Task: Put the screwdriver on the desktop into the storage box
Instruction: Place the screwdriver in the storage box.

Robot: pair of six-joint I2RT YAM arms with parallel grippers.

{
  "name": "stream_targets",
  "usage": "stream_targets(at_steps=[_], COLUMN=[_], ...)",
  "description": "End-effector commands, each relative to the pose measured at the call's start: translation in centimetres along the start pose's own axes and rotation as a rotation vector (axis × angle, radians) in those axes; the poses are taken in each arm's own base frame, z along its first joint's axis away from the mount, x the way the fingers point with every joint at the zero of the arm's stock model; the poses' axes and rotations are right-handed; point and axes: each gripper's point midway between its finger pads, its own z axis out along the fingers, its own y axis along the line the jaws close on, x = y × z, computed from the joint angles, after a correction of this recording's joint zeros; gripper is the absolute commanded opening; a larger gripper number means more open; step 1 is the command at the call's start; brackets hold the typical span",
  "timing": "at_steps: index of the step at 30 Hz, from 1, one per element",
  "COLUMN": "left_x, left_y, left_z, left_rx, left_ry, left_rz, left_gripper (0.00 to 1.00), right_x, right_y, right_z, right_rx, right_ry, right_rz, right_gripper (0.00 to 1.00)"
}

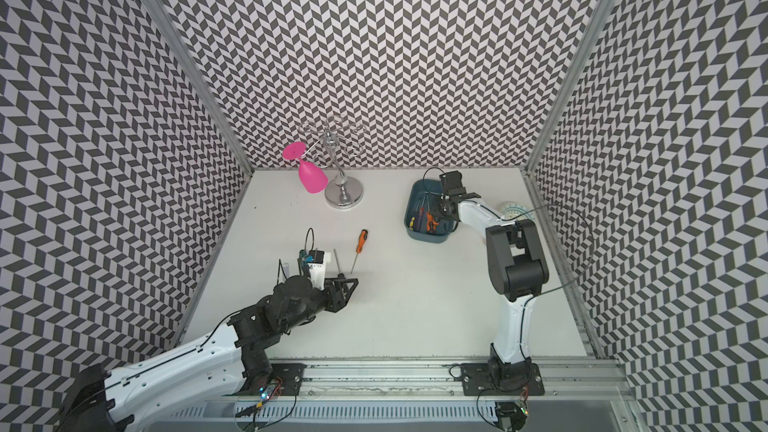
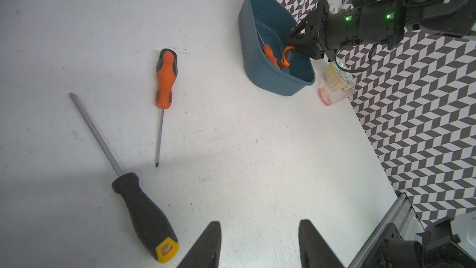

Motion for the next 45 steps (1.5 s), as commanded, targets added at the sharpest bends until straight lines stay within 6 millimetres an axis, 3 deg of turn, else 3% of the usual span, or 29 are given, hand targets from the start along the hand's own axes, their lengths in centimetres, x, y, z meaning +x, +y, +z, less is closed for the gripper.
stream_targets(at_steps=[1,15,21,28,35,45], left_x=[0.0,0.1,0.2,0.0,-0.4,-1.5], left_y=[-0.1,0.0,0.0,0.4,1.3,2.8], left_z=[0.1,0.3,0.5,0.6,1.4,4.5], left_rx=[0.015,0.015,0.012,-0.009,-0.060,-0.176], left_ry=[-0.002,0.001,0.006,0.007,0.032,0.120], left_rz=[-0.008,-0.015,-0.015,-0.025,-0.044,-0.049], left_gripper=[0.52,0.52,0.52,0.52,0.52,0.54], right_x=[2.9,4.6,3.6,1.4,0.0,2.8], right_y=[-0.9,-1.2,-0.4,1.3,2.9,5.0], right_z=[2.1,3.0,1.8,-1.3,-5.7,-11.5], right_rx=[0.017,0.006,-0.026,-0.082,-0.135,-0.239], right_ry=[0.079,0.121,0.089,0.020,-0.065,-0.140], right_rz=[-0.014,-0.010,-0.004,-0.004,-0.019,-0.046], right_gripper=[0.22,0.35,0.37,0.39,0.40,0.41])
